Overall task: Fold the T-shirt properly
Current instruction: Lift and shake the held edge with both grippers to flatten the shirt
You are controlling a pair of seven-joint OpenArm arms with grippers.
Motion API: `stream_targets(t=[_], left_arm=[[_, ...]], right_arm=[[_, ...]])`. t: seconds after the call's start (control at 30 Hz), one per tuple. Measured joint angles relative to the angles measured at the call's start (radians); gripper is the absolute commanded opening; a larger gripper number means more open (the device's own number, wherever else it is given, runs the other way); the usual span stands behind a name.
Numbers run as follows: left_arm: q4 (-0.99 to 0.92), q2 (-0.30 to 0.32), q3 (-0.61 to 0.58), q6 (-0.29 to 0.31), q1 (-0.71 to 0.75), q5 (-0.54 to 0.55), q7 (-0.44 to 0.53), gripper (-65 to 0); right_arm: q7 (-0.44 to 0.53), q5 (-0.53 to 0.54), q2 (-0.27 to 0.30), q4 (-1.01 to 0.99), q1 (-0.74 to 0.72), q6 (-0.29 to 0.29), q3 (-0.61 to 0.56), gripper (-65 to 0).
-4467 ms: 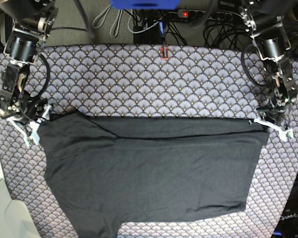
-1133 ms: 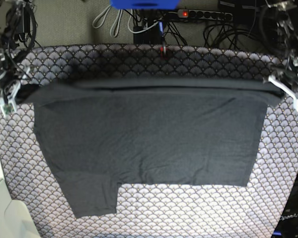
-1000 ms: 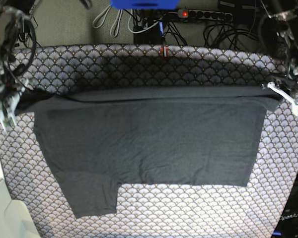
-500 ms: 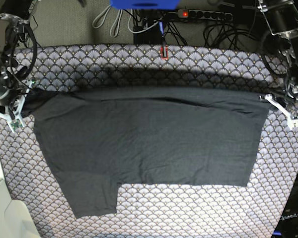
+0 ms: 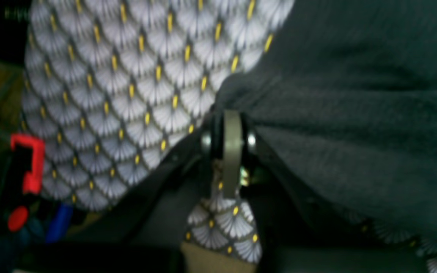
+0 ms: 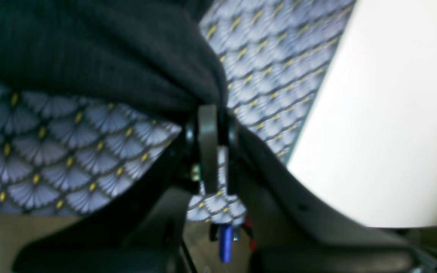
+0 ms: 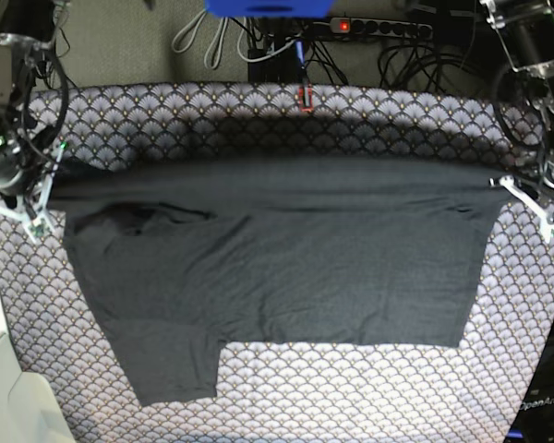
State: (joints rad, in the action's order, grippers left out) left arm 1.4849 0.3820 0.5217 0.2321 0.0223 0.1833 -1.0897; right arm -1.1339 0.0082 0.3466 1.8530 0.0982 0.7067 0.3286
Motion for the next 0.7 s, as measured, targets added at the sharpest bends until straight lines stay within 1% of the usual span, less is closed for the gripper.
stream_targets(t=[0.1, 0.27, 0.33, 0.37, 0.43, 0.5, 0.53, 0.6, 0.7], left_arm=[[0.002, 0.002, 0.000, 0.000, 0.009, 0.007, 0.043, -64.2], [0.002, 0.005, 0.001, 0.001, 0.039, 0.003, 0.027, -64.2], [0.002, 0.013, -0.008, 0.002, 0.030, 0.005, 0.026, -64.2], [0.000, 0.019, -0.014, 0.004, 0.010, 0.003, 0.009, -64.2], [-0.027, 0.032, -0.053, -0.003, -0.075, -0.011, -0.029, -64.2], [-0.060, 0.037, -0.116, -0.003, -0.172, -0.007, -0.097, -64.2], [-0.066, 0.040, -0.148, -0.003, -0.196, -0.008, -0.129, -64.2], [-0.047, 0.039, -0.193, -0.003, -0.196, -0.001, -0.143, -64.2], [-0.024, 0.034, -0.203, -0.002, -0.115, -0.002, -0.159, -64.2]], right_arm=[[0.021, 0.000, -0.006, 0.001, 0.006, 0.000, 0.000, -64.8], [0.012, 0.008, -0.011, 0.040, 0.045, -0.001, 0.054, -64.8], [0.010, 0.014, -0.009, 0.053, 0.027, 0.000, 0.053, -64.8], [0.004, 0.014, -0.010, 0.055, 0.004, 0.000, 0.051, -64.8], [-0.018, 0.006, -0.011, 0.057, -0.066, -0.001, 0.033, -64.8], [-0.068, 0.000, -0.008, 0.057, -0.117, -0.004, -0.010, -64.8], [-0.079, 0.001, -0.009, 0.057, -0.120, -0.004, -0.020, -64.8], [-0.082, 0.008, -0.007, 0.058, -0.086, -0.004, -0.017, -64.8], [-0.052, -0.002, -0.012, 0.055, -0.006, 0.000, 0.006, -64.8]])
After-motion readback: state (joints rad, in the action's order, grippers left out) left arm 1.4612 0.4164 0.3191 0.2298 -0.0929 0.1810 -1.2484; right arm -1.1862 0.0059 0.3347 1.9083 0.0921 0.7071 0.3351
